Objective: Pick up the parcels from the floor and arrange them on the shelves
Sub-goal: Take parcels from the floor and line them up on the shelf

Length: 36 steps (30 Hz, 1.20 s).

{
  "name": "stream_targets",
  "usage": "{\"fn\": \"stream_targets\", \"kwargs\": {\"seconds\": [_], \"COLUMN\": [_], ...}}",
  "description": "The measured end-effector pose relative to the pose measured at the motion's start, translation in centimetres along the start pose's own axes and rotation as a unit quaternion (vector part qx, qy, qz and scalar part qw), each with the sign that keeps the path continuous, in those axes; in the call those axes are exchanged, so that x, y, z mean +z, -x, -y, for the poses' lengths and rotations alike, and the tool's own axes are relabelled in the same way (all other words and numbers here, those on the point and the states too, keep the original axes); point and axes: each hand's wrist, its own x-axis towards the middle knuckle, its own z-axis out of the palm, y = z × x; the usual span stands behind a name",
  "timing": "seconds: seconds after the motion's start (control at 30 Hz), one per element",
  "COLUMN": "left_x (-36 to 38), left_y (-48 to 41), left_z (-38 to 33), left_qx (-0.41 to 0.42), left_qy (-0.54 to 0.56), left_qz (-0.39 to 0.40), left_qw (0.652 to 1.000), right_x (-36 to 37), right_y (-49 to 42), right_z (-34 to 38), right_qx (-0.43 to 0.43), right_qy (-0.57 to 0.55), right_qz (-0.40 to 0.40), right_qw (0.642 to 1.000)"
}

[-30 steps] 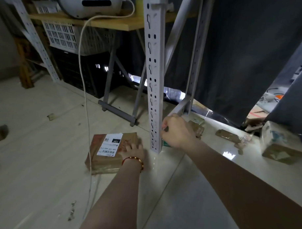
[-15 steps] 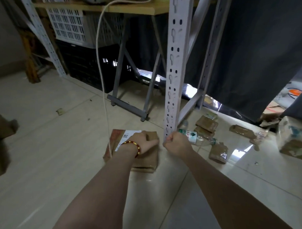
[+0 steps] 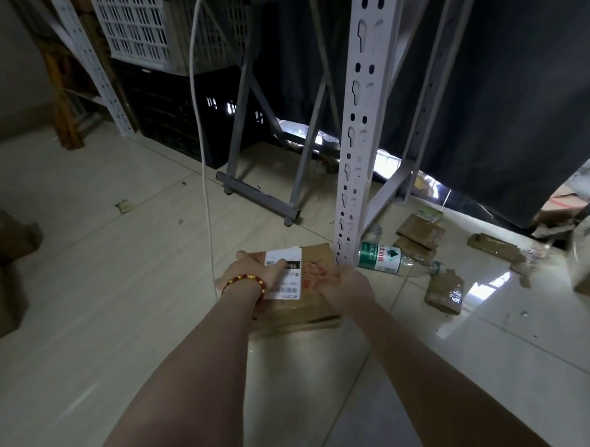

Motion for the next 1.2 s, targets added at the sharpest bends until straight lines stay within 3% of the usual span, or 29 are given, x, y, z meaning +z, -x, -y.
{"fn": "stream_targets", "kwargs": {"seconds": [0.13,0.33,0.47,0.57,0.7,0.87,1.03,1.2], "left_x": [0.6,0.0,0.3,3.9,1.7,0.9,0.1,0.5], "left_y": [0.3,2.9,5.3,1.5,10.0,10.7,18.1,21.1], "left_z": [0.2,-1.9,-4.3,-4.9,-9.6,-14.0,-17.6,-19.7], "left_qx": [0.023,-0.023,0.003,0.028,0.087,0.135,0.183,0.234], "left_qy": [-0.009,-0.066,-0.057,0.021,0.001,0.065,0.046,0.059], "left_qz": [0.078,0.319,0.349,0.284,0.372,0.313,0.432,0.490], "left_qw": [0.997,0.945,0.935,0.958,0.924,0.938,0.882,0.838], "right_x": [-2.2,-5.4,-8.2,-11.1,-16.2,-23.0,-29.7,-34.7], "right_y": [-0.2,1.5,3.7,5.3,8.2,11.2,14.7,18.1], "right_z": [-2.7,-5.8,-8.0,-9.8,-10.7,-10.9,-9.1,-7.6], "right_qx": [0.065,0.116,0.161,0.155,0.175,0.119,0.033,-0.090], "right_qy": [-0.008,0.050,0.053,0.015,0.013,-0.052,-0.108,-0.128], "right_qz": [-0.037,0.002,0.009,-0.015,-0.030,-0.090,-0.209,-0.286], "right_qw": [0.997,0.992,0.986,0.988,0.984,0.987,0.971,0.945]}}
